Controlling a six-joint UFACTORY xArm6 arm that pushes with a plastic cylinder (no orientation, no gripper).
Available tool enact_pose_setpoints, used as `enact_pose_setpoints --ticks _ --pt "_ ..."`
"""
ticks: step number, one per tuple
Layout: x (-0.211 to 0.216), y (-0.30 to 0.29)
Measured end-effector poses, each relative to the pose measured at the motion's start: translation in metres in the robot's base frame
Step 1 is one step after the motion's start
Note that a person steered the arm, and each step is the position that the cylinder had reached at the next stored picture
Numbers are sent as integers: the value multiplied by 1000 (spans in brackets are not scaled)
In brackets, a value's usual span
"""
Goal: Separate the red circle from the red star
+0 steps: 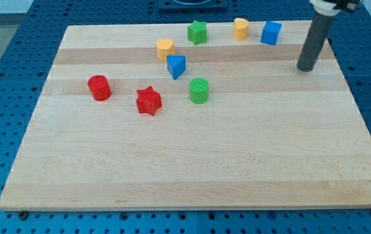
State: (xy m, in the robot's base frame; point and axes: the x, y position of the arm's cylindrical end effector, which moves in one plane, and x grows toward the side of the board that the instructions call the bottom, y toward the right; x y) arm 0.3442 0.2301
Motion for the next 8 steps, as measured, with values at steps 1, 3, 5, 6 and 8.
enact_pose_setpoints --ticks 1,3,5,6,8 --pt "-15 5" --pt "-93 18" --pt "-104 15" --pt "-104 15" --pt "-105 17"
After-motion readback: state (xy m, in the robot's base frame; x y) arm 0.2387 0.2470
